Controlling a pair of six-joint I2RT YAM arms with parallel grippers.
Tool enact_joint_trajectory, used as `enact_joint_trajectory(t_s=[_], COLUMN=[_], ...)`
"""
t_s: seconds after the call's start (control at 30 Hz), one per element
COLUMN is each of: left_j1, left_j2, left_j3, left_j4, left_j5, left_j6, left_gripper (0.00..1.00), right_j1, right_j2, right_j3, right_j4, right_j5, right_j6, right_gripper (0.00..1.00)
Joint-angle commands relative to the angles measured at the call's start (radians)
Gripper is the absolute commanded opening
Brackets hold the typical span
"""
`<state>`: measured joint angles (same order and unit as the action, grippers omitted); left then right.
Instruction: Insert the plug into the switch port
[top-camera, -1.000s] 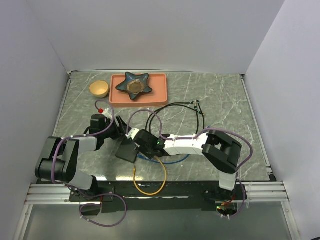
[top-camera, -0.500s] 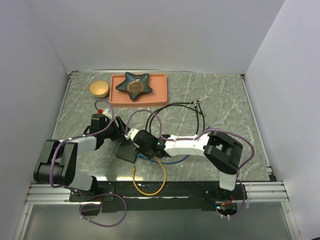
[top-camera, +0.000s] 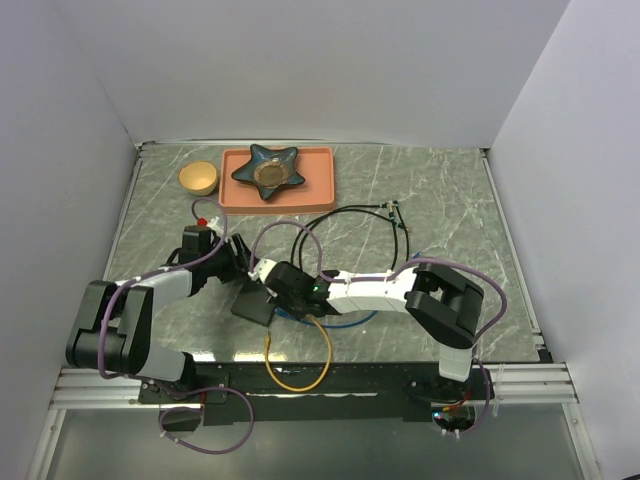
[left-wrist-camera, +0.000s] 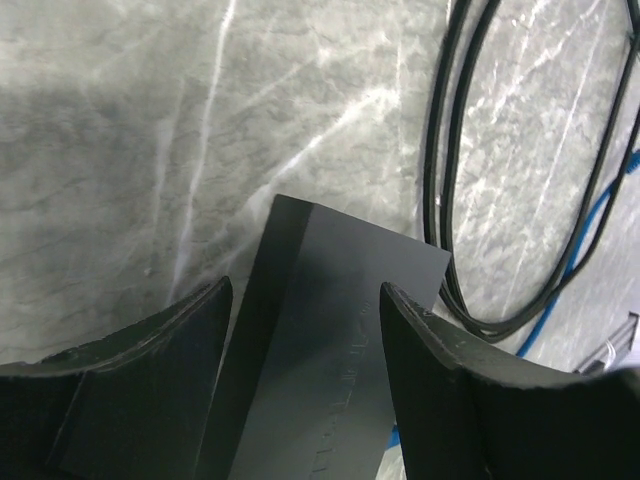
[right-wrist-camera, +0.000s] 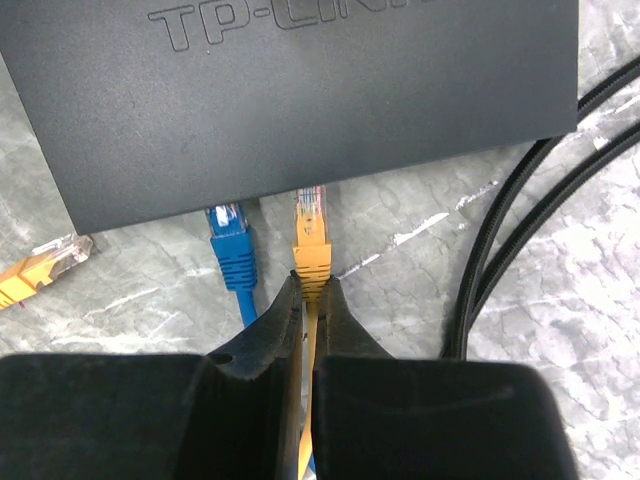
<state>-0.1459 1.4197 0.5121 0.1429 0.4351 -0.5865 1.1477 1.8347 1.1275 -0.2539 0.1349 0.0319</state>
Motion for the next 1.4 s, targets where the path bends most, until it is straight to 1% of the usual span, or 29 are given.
enact_joint_trajectory(t_s=[0.0,0.13,0.4,0.67,0.77,0.87,1.1,1.17,1.27,1.37], left_j1=[-0.006,-0.007,-0.023,-0.043,-0.044,-0.044,-0.044,-0.044,-0.044,-0.044], left_j2=[0.019,0.027,0.059,0.093,0.085,0.099,0.11,0.108,0.113,0.108], left_j3=[0.019,0.019,0.031,0.031,0.031,0.039,0.036,0.032,0.034,0.036], left_j4=[0.004,0.021,0.021,0.011,-0.006,-0.025,-0.026,-0.02,-0.025,-0.032], left_j5=[0.059,0.079,0.112,0.149,0.136,0.119,0.106,0.109,0.11,0.102], left_j6=[0.022,0.022,0.036,0.039,0.039,0.037,0.021,0.014,0.014,0.019], left_gripper=[0.67,0.69,0.68,0.65,0.65,0.64,0.6,0.59,0.57,0.58], right_j1=[0.01,0.012,0.015,0.014,0.014,0.014,0.015,0.015,0.017,0.018], right_j2=[0.011,0.011,-0.009,0.017,0.018,0.024,0.011,0.006,0.001,-0.002], right_j3=[0.052,0.06,0.064,0.045,0.037,0.051,0.018,-0.004,-0.02,-0.035], right_j4=[0.031,0.039,0.071,0.166,0.192,0.193,0.251,0.306,0.332,0.355], right_j5=[0.008,0.012,0.022,0.055,0.071,0.083,0.115,0.114,0.124,0.143], right_j6=[-0.009,-0.015,-0.024,0.008,0.023,0.056,0.175,0.204,0.243,0.276], right_gripper=[0.0,0.0,0.0,0.0,0.0,0.0,0.0,0.0,0.0,0.0])
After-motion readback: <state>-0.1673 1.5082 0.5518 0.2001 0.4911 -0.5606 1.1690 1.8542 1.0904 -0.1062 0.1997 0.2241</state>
